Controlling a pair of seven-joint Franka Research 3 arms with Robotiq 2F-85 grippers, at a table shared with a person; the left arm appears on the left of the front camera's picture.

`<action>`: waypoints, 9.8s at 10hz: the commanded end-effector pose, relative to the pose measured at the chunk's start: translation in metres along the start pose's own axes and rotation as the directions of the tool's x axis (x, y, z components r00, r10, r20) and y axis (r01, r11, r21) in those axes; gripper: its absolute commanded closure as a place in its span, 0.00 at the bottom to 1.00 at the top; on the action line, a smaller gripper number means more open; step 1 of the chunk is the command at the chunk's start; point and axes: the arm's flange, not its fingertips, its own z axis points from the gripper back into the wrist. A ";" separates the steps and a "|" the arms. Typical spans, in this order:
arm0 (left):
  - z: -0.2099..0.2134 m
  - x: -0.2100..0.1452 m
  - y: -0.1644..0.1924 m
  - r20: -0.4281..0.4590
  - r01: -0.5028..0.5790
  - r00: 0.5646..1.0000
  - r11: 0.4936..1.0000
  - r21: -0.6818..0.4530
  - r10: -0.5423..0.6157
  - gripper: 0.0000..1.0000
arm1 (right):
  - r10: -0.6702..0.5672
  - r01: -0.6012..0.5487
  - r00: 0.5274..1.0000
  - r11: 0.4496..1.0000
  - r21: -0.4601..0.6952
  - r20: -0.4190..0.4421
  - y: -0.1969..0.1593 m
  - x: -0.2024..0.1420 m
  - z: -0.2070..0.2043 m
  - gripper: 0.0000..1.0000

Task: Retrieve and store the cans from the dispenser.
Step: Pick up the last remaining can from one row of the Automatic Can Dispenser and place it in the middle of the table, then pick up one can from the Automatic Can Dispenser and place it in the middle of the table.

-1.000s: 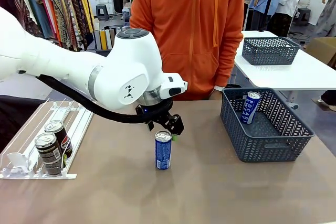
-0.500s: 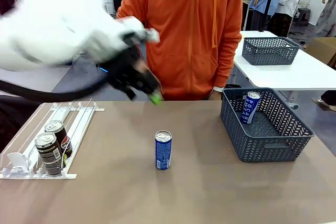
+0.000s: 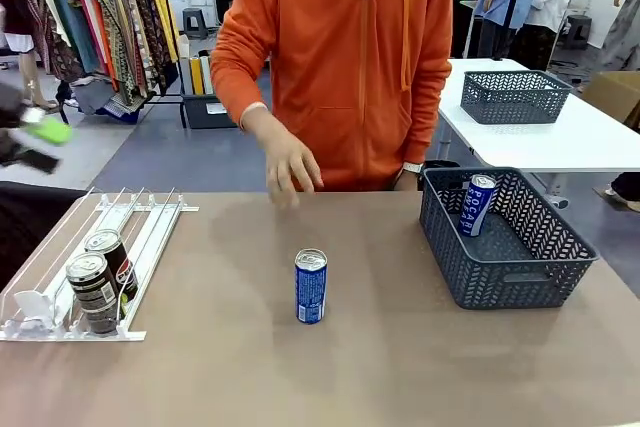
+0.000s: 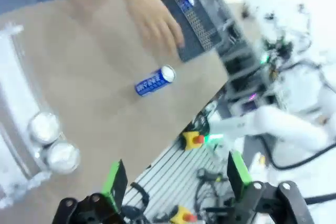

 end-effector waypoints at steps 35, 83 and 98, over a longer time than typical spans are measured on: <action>-0.188 -0.012 0.059 -0.274 0.074 0.930 0.605 0.793 0.245 0.00 | 0.017 -0.017 1.000 1.000 0.025 0.017 0.003 0.002 -0.002 0.00; -0.511 0.056 -0.153 -0.722 0.730 0.574 0.641 0.238 -0.386 1.00 | 0.017 -0.017 1.000 1.000 0.025 0.017 0.003 0.002 -0.002 0.00; -0.386 0.079 -0.202 -0.630 0.654 0.718 0.598 0.464 -0.296 0.00 | 0.017 -0.017 1.000 1.000 0.025 0.017 0.003 0.002 -0.002 0.00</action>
